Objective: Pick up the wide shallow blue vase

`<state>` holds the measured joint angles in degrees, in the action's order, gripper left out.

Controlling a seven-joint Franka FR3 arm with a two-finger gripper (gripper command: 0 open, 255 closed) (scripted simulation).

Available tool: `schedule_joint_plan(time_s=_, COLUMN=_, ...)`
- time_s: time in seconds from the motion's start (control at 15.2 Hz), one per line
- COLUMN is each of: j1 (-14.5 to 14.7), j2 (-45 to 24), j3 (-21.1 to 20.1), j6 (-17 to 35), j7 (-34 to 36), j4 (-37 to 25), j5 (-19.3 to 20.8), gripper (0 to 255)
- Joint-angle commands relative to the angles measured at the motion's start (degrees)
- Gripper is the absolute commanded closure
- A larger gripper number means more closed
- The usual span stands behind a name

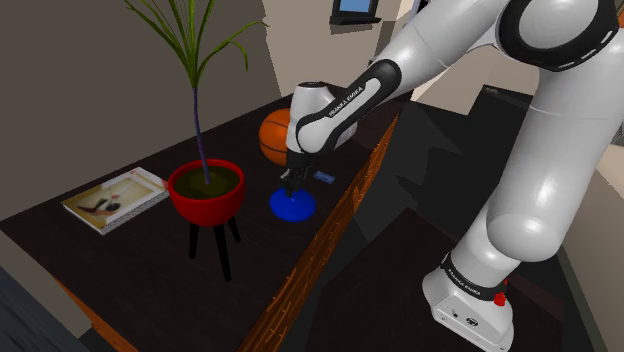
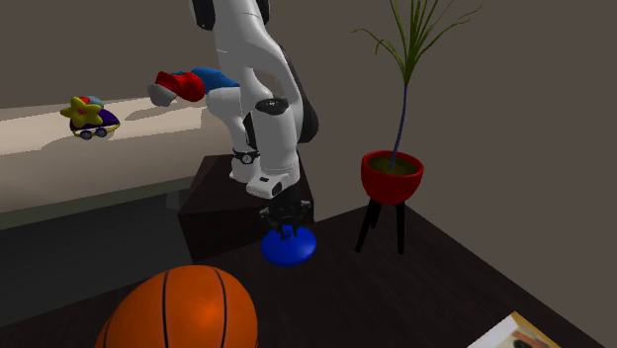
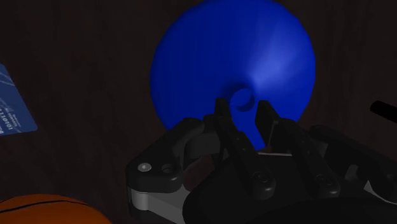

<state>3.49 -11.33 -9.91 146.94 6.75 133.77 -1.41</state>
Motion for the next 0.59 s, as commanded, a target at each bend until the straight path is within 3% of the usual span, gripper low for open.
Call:
schedule_joint_plan(time_s=0.0, j1=-0.07, j2=1.24, j3=-0.11, j6=-1.29, j7=-0.13, j4=-0.05, j5=-0.28, gripper=255)
schedule_joint_plan(time_s=0.53, j1=-0.30, j2=6.13, j3=-0.36, j6=-7.26, j7=-0.66, j4=-1.19, j5=-1.33, gripper=255)
